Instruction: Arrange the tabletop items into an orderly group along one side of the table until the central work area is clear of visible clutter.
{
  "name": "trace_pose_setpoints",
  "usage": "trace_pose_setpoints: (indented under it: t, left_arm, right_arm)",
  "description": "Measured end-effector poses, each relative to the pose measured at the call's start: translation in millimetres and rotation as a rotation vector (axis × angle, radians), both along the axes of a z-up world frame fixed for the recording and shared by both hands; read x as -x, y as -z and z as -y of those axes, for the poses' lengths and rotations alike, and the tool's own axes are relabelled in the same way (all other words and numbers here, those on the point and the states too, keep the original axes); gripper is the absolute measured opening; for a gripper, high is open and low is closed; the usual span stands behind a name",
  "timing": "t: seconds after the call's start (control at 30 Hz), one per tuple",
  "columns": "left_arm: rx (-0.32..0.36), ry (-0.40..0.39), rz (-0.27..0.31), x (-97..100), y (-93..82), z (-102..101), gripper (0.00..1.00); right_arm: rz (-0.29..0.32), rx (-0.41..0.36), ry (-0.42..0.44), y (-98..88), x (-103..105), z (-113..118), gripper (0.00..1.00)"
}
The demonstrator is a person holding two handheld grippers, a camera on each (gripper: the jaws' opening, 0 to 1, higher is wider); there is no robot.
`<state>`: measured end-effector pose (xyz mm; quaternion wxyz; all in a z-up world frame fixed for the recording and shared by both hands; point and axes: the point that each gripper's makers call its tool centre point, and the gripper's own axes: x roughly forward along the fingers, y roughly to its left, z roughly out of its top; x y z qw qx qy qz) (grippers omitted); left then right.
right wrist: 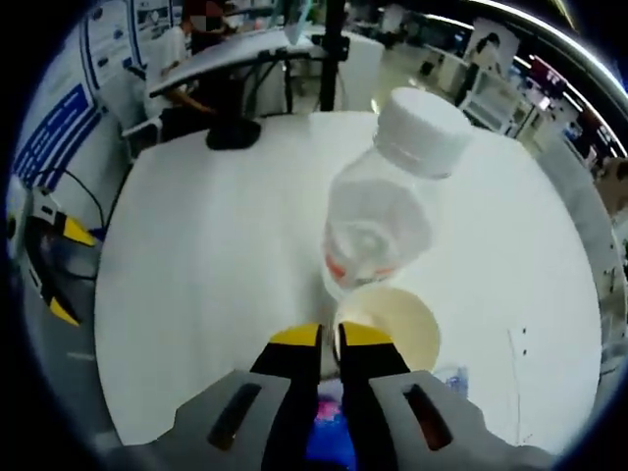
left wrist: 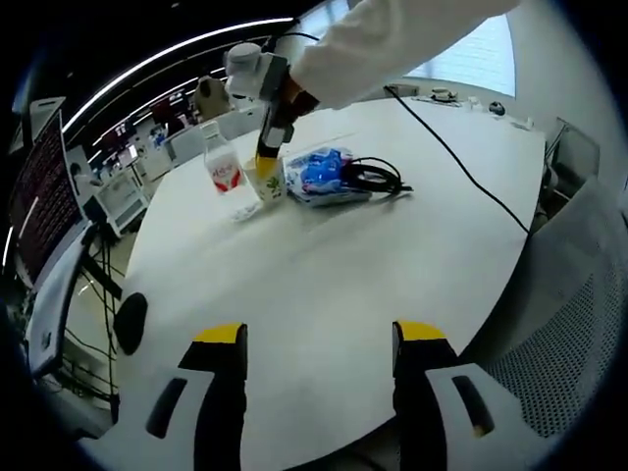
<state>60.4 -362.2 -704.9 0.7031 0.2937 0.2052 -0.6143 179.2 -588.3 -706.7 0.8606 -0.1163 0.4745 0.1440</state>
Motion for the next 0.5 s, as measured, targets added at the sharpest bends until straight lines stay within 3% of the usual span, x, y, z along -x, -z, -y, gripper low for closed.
trace_pose_setpoints:
  t: [0.07, 0.2, 0.33, 0.5]
  left_arm:
    - [0.003, -0.002, 0.001, -0.4, -0.7, 0, 0.59]
    - [0.009, -0.003, -0.001, -0.8, -1.4, 0, 0.59]
    - [0.018, -0.001, -0.004, 0.0, -3.3, 1, 0.60]
    - [0.028, 0.000, -0.011, 0.5, -4.9, 2, 0.61]
  right_arm:
    - [0.019, -0.003, 0.007, -4.7, -1, 0, 0.20]
    - [0.043, -0.013, 0.022, -17.6, 3, -2, 0.25]
    - [0.064, -0.013, 0.032, -29.6, 14, -4, 0.37]
    - [0.107, -0.075, 0.069, -50.2, 31, -11, 0.39]
